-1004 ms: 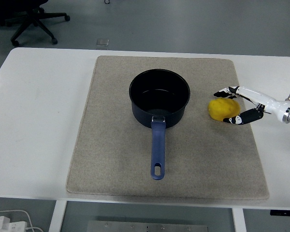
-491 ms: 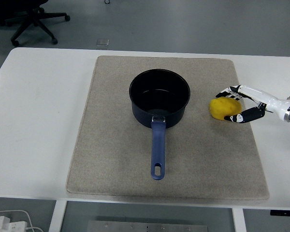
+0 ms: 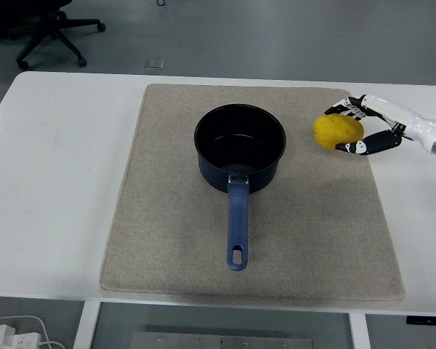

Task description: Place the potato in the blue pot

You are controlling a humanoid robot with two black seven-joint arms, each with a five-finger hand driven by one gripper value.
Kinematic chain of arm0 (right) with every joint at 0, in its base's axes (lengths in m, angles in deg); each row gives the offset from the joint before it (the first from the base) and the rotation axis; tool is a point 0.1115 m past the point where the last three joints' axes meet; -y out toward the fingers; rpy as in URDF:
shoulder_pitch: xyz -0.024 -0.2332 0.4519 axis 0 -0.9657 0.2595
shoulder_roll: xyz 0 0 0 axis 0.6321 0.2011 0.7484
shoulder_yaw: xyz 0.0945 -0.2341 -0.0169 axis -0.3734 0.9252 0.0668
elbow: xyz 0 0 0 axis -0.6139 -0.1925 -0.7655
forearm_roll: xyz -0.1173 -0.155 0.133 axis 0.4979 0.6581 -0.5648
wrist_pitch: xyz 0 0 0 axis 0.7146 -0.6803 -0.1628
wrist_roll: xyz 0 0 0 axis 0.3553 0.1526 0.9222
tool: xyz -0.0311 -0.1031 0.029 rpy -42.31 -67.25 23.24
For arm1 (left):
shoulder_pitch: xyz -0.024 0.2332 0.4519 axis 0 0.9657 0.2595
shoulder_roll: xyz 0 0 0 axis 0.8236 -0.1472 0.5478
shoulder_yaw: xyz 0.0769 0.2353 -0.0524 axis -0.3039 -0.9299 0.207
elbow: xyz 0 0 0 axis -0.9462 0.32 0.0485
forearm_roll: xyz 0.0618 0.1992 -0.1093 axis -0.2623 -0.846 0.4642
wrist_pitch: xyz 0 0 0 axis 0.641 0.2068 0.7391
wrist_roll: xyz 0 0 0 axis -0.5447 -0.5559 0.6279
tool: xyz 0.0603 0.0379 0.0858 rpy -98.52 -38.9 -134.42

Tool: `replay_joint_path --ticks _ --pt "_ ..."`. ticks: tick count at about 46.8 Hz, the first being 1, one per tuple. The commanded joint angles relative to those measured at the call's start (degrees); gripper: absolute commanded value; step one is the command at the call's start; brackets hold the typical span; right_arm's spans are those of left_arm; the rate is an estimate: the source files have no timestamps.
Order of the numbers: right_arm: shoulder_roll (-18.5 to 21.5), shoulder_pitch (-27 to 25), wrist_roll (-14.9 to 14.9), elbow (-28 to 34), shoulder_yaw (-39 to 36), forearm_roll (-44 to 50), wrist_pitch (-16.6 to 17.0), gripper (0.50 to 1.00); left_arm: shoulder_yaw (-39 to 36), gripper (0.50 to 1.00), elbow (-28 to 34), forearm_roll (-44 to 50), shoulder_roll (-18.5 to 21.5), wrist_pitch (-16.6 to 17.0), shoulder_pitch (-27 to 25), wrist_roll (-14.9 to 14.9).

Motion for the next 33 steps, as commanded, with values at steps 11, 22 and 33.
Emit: replay_joint_path --ticks 11,22,33 --pt "-0.59 8.30 -1.68 -2.77 1.36 -8.20 1.88 0.500 0.01 0.996 0.24 0.09 0.00 -1.75 -0.01 0.00" --pt "1.78 16.04 -1.85 -3.65 7.95 -12.78 2.85 0.500 0.01 0.996 0.33 0.09 0.00 -1.84 -0.01 0.00" --pt "8.20 19.03 -2.12 -3.56 12.70 -13.04 2.76 0.500 0.01 0.996 0.24 0.09 0.00 -1.84 -0.01 0.00"
